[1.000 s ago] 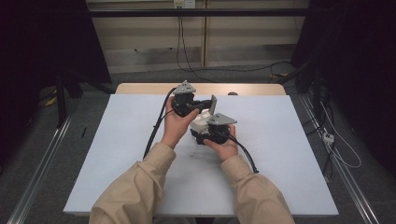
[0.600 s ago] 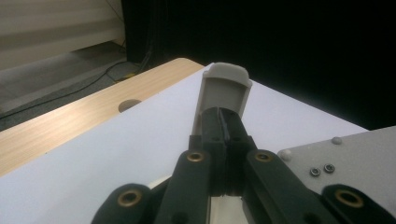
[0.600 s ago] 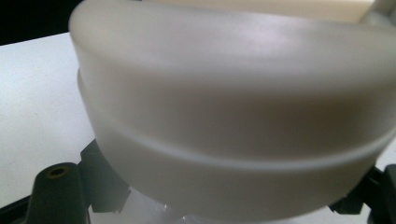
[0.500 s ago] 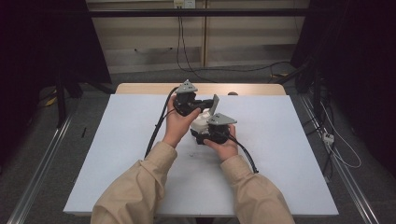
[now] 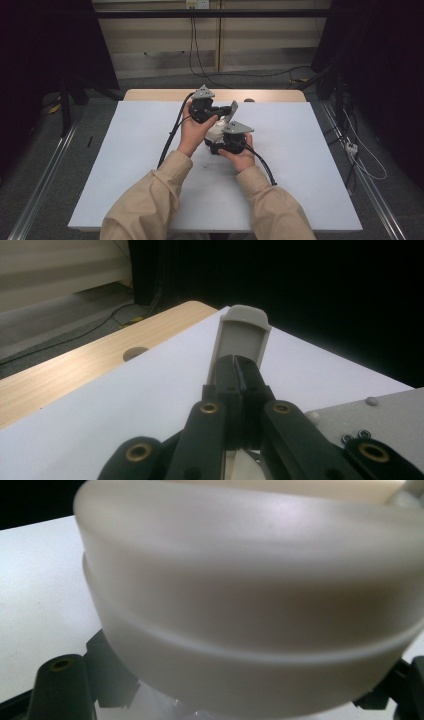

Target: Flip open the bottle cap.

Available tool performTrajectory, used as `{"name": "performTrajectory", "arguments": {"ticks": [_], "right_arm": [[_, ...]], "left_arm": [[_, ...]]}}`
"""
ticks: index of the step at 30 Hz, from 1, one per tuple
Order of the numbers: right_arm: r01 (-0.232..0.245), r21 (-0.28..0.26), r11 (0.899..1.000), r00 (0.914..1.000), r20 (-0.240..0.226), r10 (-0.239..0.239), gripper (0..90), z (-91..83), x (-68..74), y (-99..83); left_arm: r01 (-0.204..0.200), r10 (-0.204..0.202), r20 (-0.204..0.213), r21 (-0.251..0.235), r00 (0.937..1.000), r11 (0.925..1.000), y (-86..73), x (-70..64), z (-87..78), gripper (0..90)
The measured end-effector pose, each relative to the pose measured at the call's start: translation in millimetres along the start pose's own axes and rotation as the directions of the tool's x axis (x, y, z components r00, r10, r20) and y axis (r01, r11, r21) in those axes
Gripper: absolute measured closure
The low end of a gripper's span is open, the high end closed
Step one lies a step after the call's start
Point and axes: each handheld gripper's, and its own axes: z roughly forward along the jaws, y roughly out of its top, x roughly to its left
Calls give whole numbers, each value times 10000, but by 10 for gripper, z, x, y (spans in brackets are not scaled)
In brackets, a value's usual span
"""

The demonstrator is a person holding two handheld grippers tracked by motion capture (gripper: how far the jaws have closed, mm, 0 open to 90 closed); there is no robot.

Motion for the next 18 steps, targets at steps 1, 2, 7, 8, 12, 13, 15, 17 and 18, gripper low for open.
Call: {"name": "performTrajectory", "arguments": {"ticks": [1, 2, 7, 8, 12, 13, 15, 17, 18], "right_arm": [[12, -3, 10000, 10000, 2, -12, 184, 0, -1, 0], [15, -3, 10000, 10000, 4, -15, 184, 1, -1, 0], [15, 6, 10000, 10000, 4, -15, 184, 0, 0, 0], [-5, 9, 10000, 10000, -1, 5, 184, 0, 0, 0], [-2, 11, 10000, 10000, -1, 2, 184, 1, -2, 0], [-1, 9, 10000, 10000, -10, 1, 184, 1, -3, 0], [-12, 9, 10000, 10000, -15, 12, 183, 0, -5, 0], [-10, 14, 10000, 10000, -9, 10, 184, 0, -6, 0], [-5, 16, 10000, 10000, -14, 5, 184, 0, -5, 0]], "left_arm": [[14, -14, 0, -1, 10000, 10000, 0, -1, 4, 900], [17, -17, -1, 7, 10000, 10000, 1, -2, 8, 900], [6, -6, 0, 63, 10000, 10000, -1, 0, 24, 900], [9, -9, 6, 85, 10000, 10000, -2, 1, 28, 900], [1, -1, -28, 125, 10000, 9999, 1, 9, 41, 900], [-9, 9, 12, 148, 10000, 9999, 4, 10, 44, 900], [-36, 36, 2, 164, 10000, 9999, 8, 9, 53, 900], [-43, 43, 6, 171, 10000, 9998, 9, 7, 61, 900], [-65, 66, -13, 204, 10000, 9998, 10, 8, 63, 899]]}}
